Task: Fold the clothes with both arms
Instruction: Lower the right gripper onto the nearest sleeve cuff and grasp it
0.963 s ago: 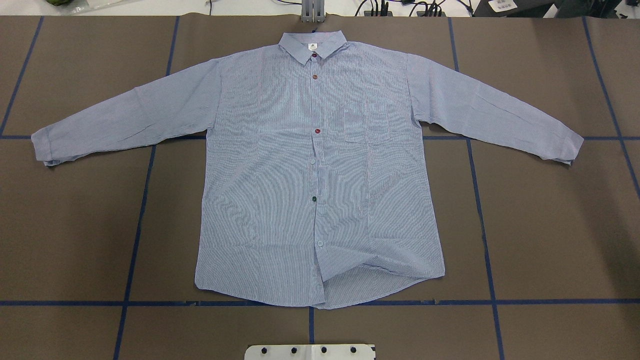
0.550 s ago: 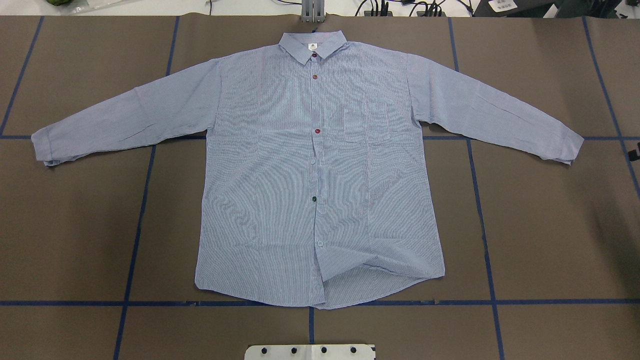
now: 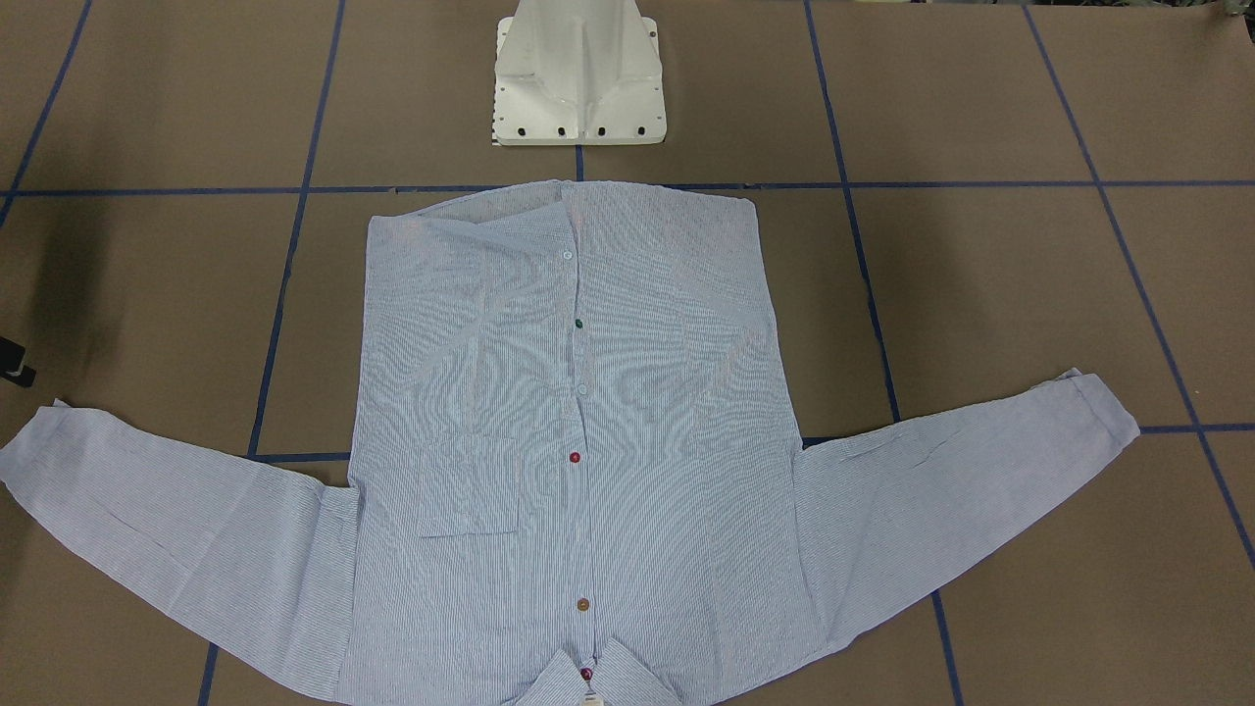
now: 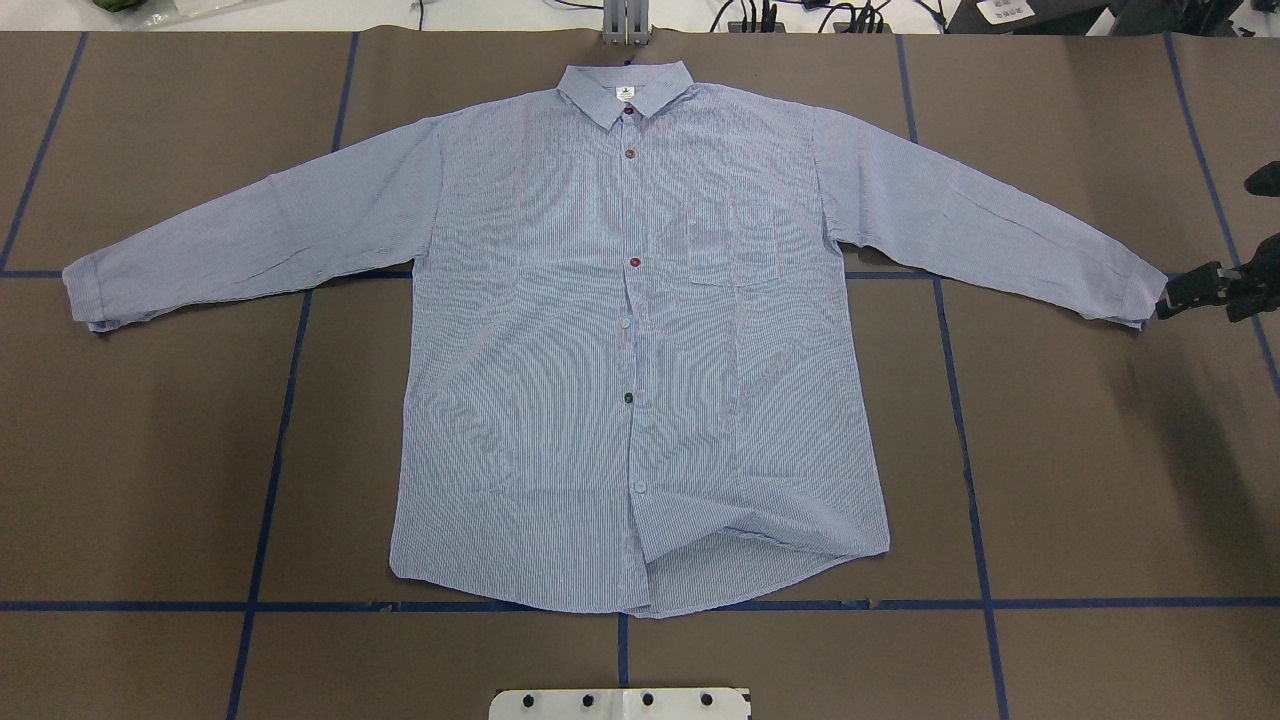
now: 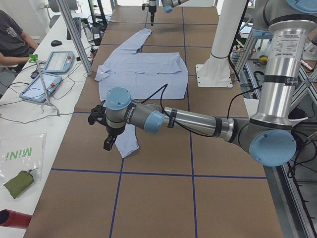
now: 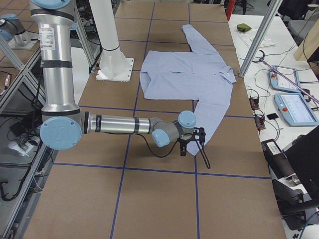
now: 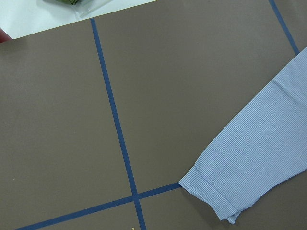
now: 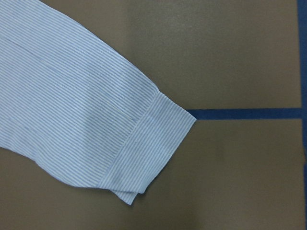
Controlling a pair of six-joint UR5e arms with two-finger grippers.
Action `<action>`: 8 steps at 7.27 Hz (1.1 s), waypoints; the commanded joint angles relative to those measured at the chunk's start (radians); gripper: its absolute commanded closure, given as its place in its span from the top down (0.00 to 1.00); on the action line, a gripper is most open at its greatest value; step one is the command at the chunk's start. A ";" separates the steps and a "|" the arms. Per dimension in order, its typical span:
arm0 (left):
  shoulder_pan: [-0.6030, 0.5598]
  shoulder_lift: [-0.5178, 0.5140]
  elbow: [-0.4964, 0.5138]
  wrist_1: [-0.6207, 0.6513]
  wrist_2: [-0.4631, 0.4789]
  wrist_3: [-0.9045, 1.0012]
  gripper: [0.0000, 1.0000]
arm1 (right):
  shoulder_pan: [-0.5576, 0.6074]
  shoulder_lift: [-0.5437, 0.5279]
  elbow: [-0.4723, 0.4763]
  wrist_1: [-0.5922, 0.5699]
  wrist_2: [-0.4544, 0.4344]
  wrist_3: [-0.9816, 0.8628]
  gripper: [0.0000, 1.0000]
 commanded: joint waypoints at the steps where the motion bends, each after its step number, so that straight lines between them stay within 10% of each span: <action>1: 0.000 -0.006 0.000 -0.003 0.001 -0.001 1.00 | -0.030 0.056 -0.076 0.002 -0.012 -0.002 0.88; 8: 0.000 -0.018 0.005 -0.003 -0.002 -0.002 1.00 | -0.056 0.062 -0.082 -0.006 -0.010 -0.010 0.58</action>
